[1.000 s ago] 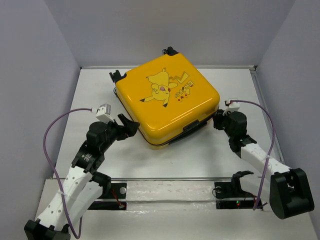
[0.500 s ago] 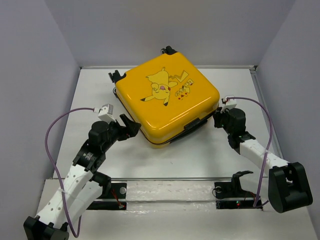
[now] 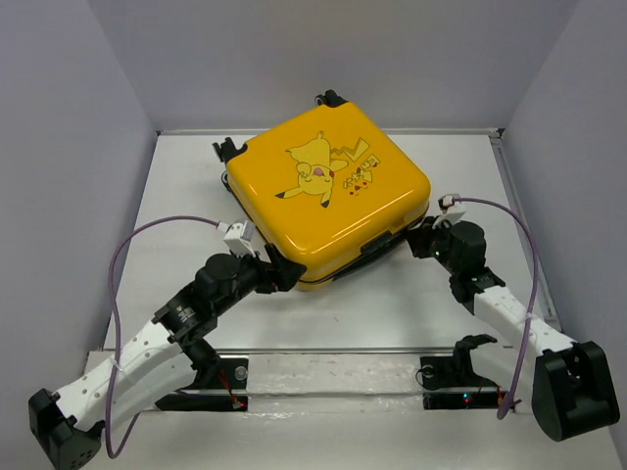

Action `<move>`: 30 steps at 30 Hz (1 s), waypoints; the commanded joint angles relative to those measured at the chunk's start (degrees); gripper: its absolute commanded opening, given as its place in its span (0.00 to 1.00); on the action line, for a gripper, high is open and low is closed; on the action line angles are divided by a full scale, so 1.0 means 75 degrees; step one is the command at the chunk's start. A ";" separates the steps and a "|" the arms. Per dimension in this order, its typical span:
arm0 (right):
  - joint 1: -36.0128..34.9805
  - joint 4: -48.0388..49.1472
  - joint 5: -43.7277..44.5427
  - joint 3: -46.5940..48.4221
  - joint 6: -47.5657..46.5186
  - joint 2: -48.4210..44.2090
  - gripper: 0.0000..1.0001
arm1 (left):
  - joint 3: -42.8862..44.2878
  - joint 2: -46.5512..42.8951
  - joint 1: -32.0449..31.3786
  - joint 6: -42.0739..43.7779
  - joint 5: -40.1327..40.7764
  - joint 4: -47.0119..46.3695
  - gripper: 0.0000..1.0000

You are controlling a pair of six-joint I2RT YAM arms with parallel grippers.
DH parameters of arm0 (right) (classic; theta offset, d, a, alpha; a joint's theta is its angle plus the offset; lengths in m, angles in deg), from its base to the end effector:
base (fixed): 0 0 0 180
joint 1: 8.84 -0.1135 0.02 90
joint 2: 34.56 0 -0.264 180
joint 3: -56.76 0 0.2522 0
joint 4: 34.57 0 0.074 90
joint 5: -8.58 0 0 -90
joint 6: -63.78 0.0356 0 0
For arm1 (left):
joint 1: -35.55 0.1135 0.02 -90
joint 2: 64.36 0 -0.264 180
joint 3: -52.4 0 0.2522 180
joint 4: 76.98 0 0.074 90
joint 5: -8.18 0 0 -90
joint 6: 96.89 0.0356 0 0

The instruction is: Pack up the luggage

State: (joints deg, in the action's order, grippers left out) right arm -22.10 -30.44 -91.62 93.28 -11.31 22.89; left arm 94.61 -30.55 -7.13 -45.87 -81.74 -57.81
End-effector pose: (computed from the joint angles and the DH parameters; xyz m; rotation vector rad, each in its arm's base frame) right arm 0.2106 0.0561 0.2144 -0.0978 1.8875 0.5041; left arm 0.1160 -0.1069 0.2768 0.0595 1.8761 -1.0148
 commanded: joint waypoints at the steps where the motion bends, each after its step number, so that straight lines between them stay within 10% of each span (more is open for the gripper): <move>1: -0.0505 -0.0310 -0.0843 0.0070 0.0636 -0.0230 0.07 | -0.0359 0.0297 -0.0438 -0.0380 0.0341 -0.1140 0.97; 5: -0.1301 -0.1129 -0.0867 0.0140 0.0812 -0.0406 0.07 | -0.0243 0.0707 -0.0544 -0.0299 0.0552 -0.1494 0.97; 15: -0.1035 -0.3859 0.3346 0.1473 0.1631 -0.0643 0.08 | -0.0007 0.0720 -0.0556 -0.0251 0.0752 -0.1437 0.97; 23: 0.0525 -0.3698 0.2965 0.2565 0.1926 0.0366 0.52 | -0.0125 0.0205 -0.0556 -0.0182 0.1021 -0.1050 0.97; 30: 0.1568 -0.2785 0.2215 0.3046 0.2171 0.1818 0.52 | 0.0144 0.0052 -0.0556 0.0076 0.1091 -0.0827 0.97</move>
State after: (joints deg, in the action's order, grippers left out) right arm -12.70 -56.50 -71.90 113.13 3.36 31.22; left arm 92.55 -29.09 -11.26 -47.47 -75.84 -63.27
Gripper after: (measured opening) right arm 0.522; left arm 0.971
